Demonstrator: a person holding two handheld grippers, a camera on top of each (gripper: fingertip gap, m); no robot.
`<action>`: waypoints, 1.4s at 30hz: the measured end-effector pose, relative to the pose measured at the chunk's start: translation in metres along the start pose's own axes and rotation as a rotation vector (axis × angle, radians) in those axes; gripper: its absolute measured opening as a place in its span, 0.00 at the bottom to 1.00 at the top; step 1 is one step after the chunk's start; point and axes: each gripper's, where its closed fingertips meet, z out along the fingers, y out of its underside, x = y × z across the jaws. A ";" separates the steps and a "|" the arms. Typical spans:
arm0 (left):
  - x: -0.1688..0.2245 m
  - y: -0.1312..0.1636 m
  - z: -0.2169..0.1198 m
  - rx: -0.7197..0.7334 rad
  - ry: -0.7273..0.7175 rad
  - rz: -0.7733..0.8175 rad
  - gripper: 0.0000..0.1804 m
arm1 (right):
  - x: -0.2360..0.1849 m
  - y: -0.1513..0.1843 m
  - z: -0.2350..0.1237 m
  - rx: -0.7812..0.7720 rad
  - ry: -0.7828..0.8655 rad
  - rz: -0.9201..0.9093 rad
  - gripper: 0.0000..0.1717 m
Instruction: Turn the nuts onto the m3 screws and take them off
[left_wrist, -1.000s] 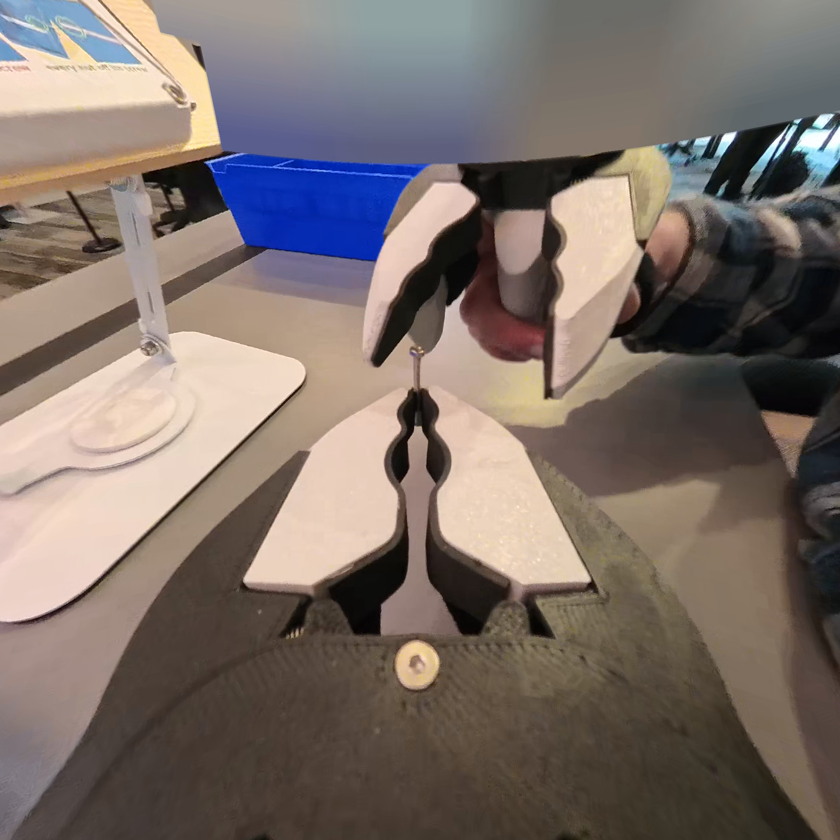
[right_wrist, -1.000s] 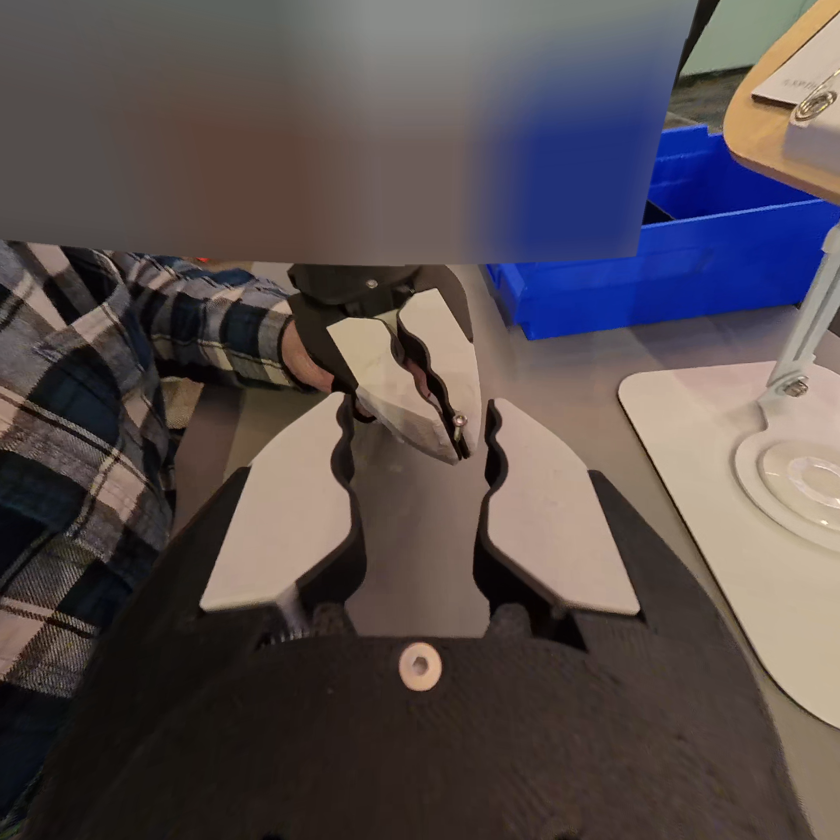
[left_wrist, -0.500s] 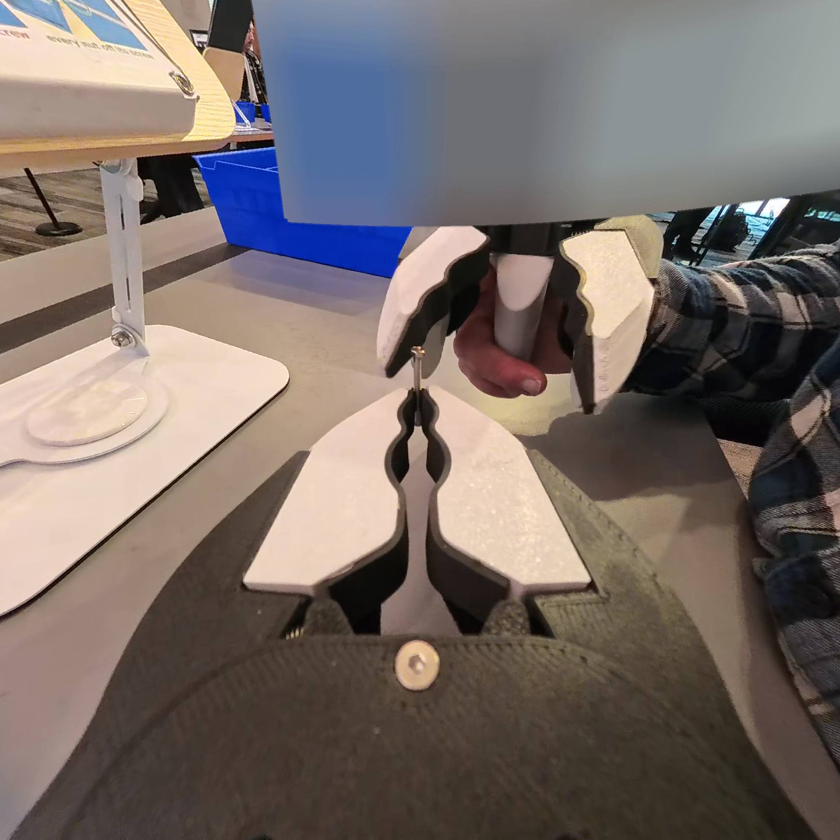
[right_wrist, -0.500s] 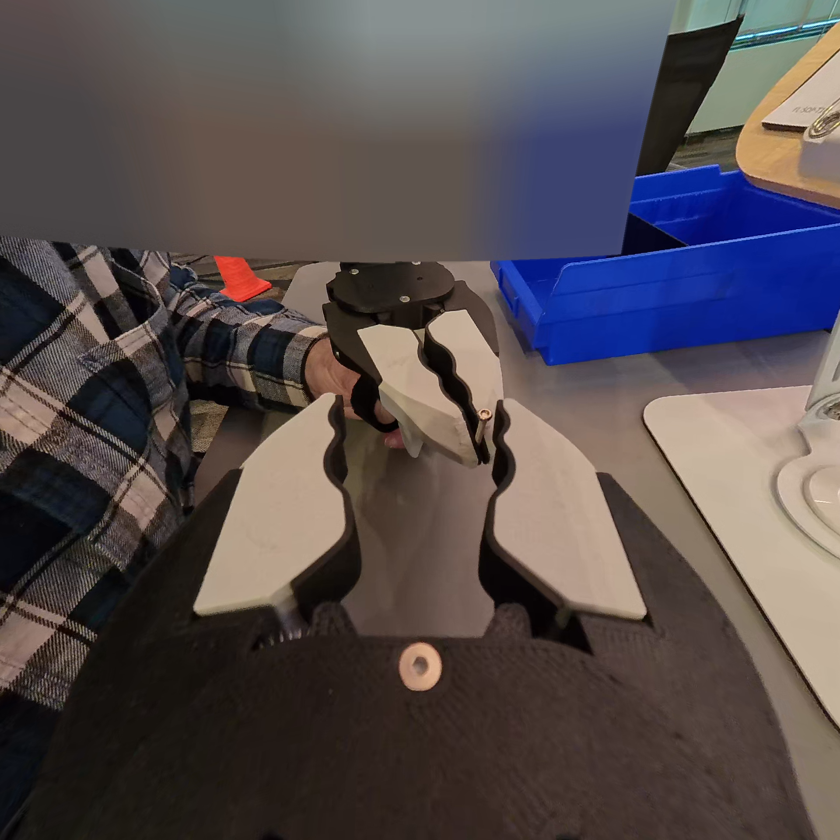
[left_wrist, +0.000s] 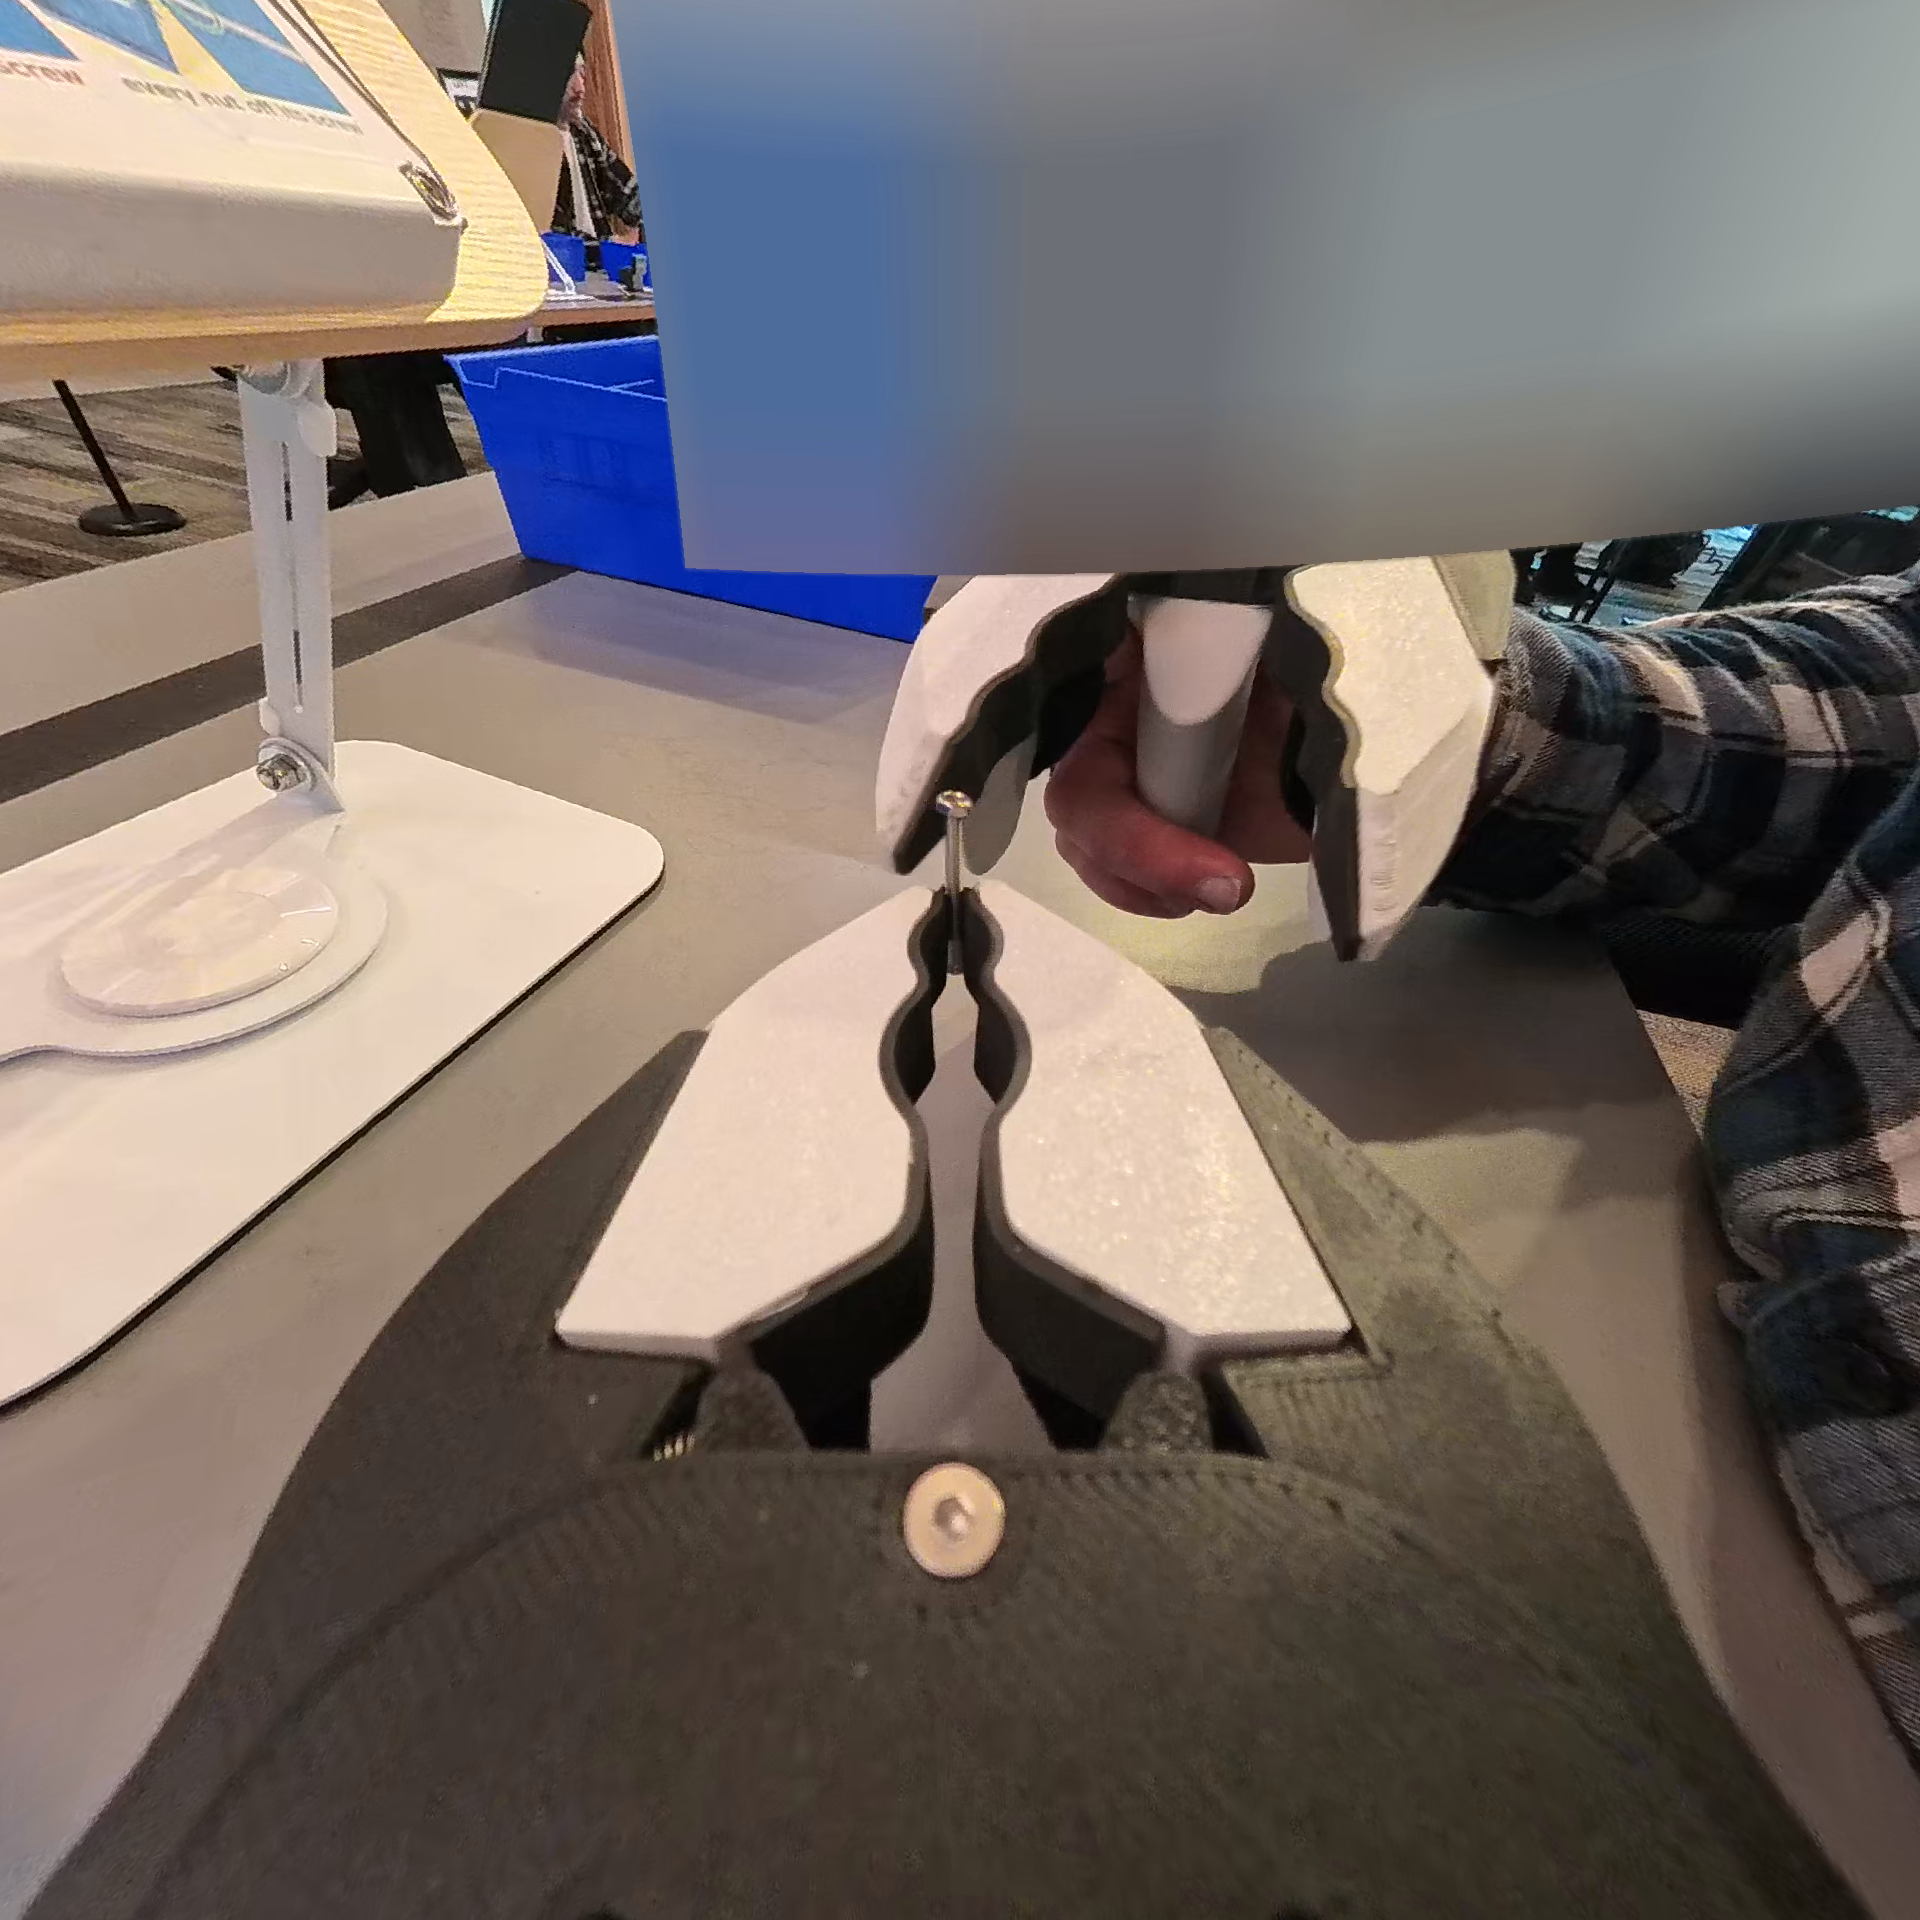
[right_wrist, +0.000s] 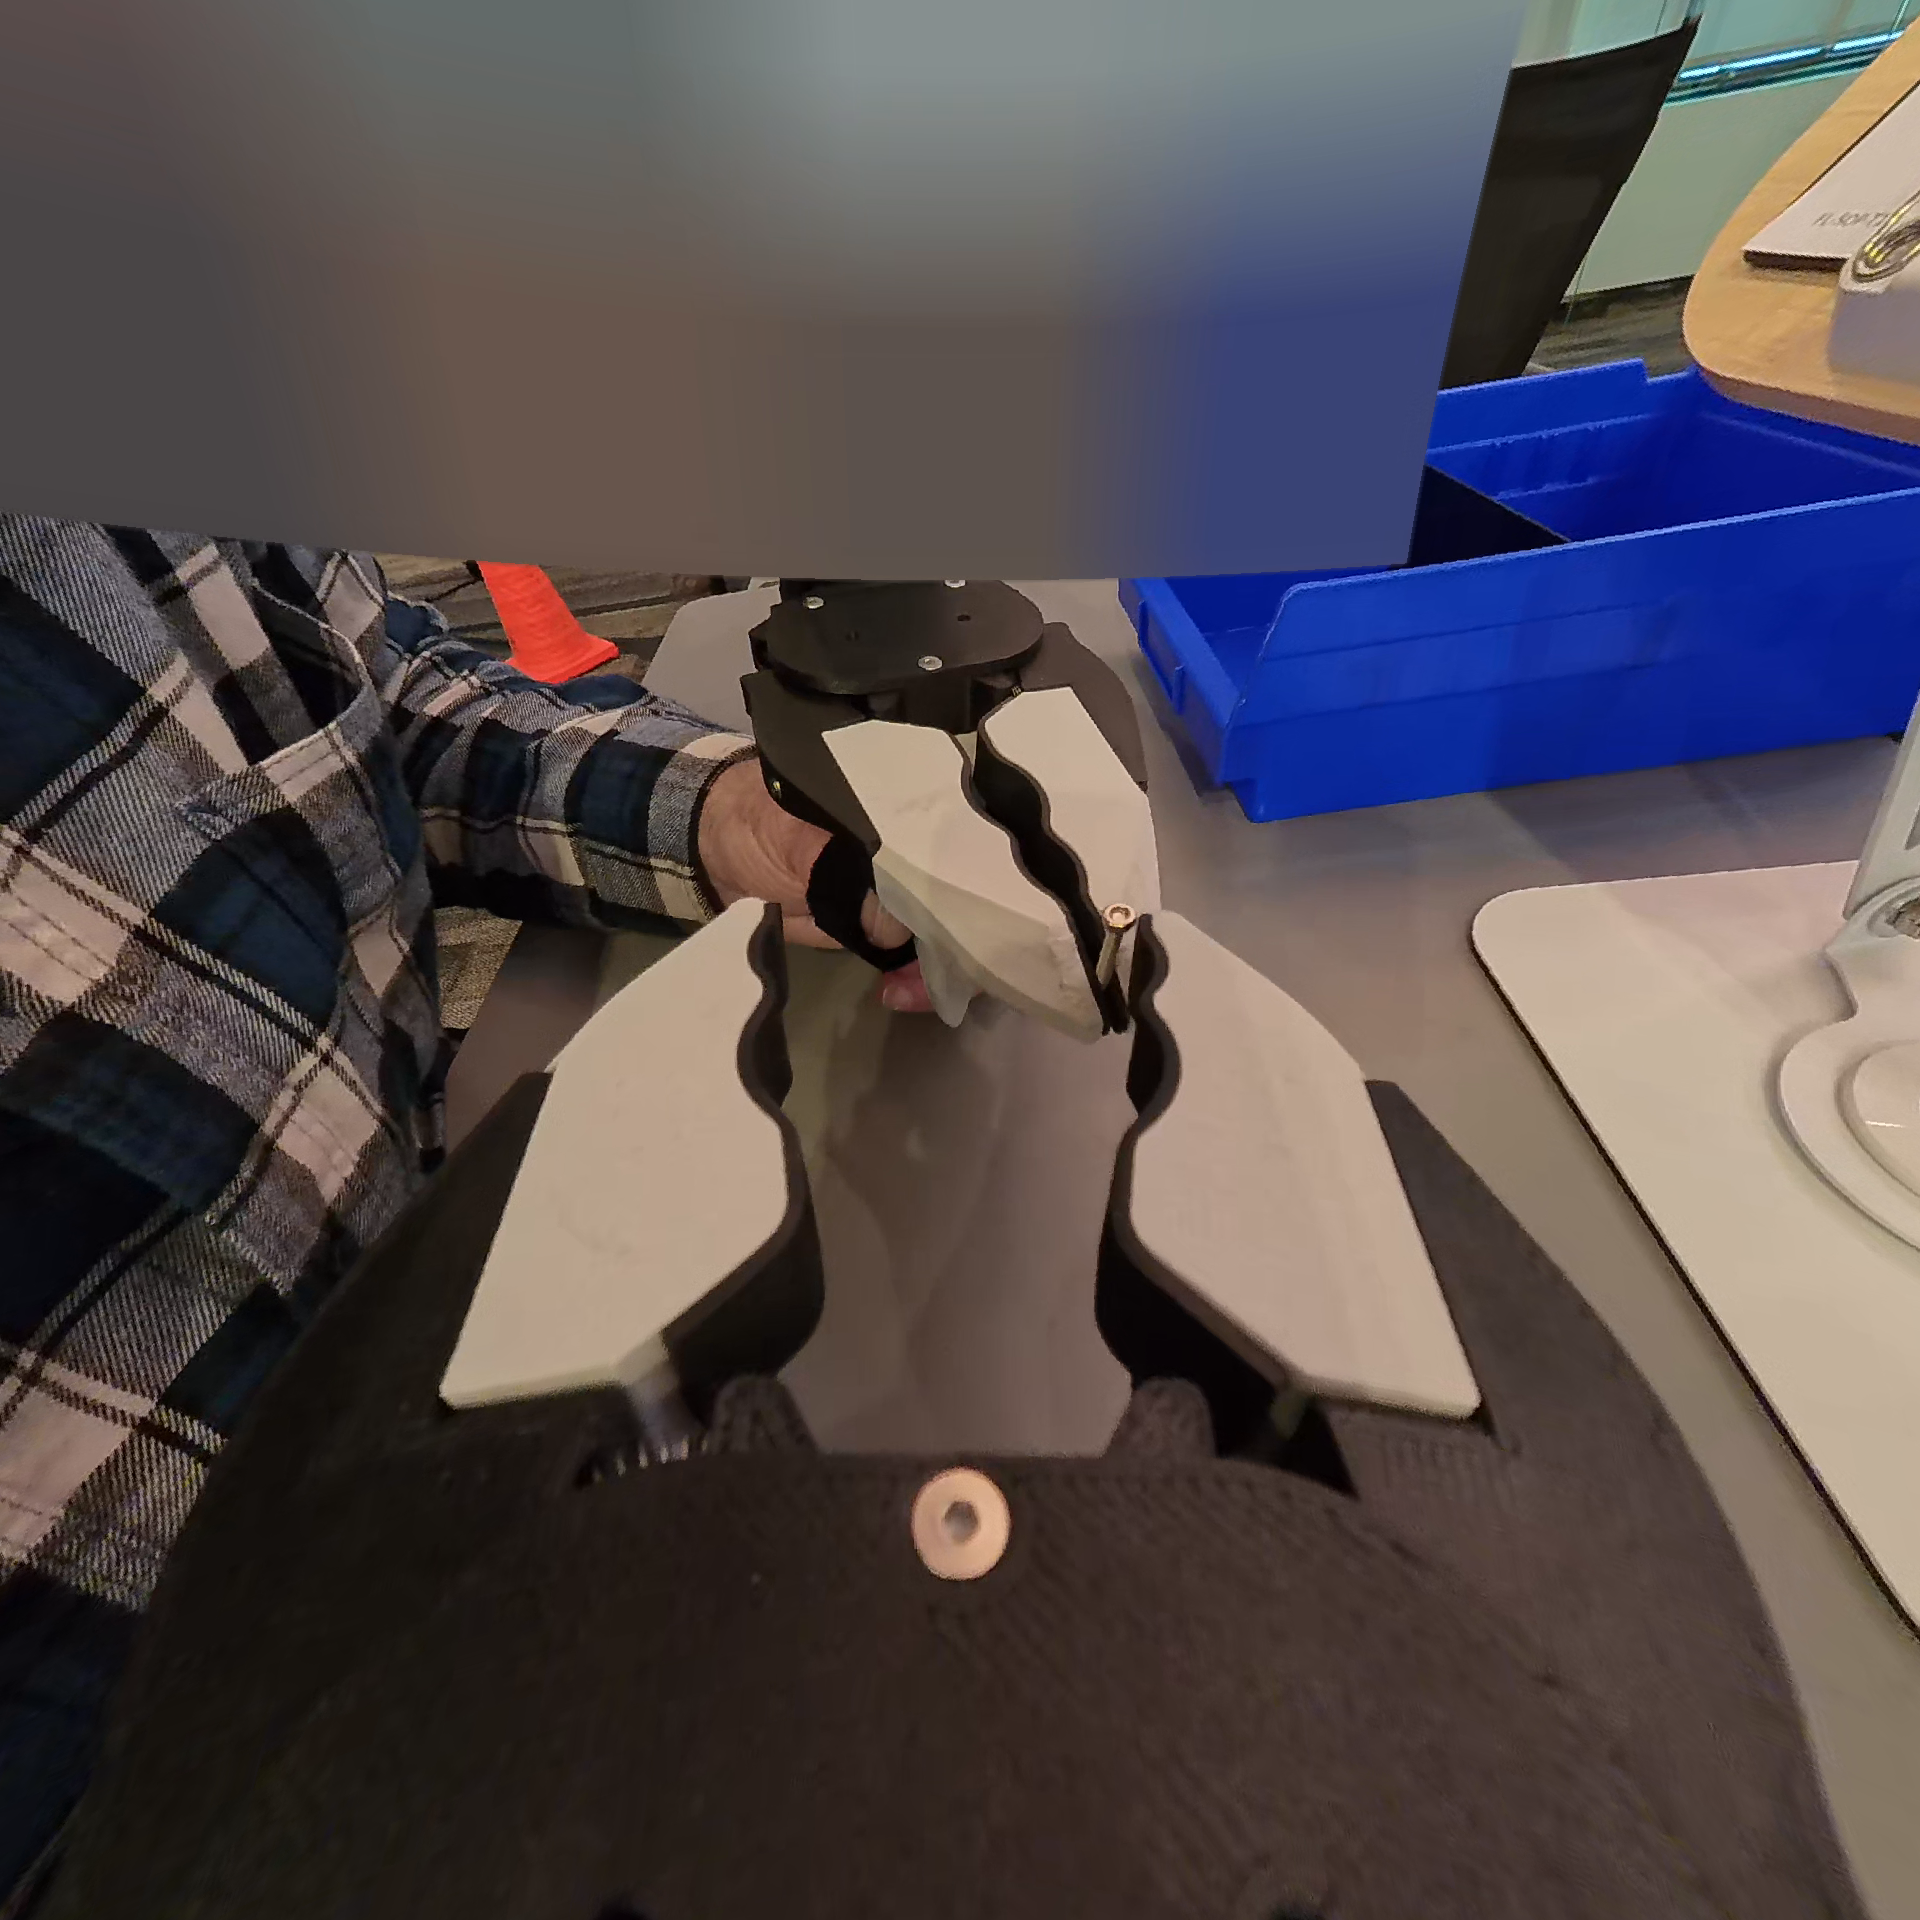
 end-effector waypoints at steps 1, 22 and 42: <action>0.000 0.000 0.000 0.001 0.000 0.000 0.01 | 0.001 0.000 -0.001 0.003 0.007 -0.001 0.38; 0.020 -0.009 -0.003 0.067 0.170 -0.075 0.01 | 0.008 -0.014 -0.004 0.032 -0.038 -0.118 0.05; 0.010 -0.028 0.001 0.106 -0.085 0.084 0.01 | 0.017 -0.032 -0.012 0.225 0.148 -0.092 0.03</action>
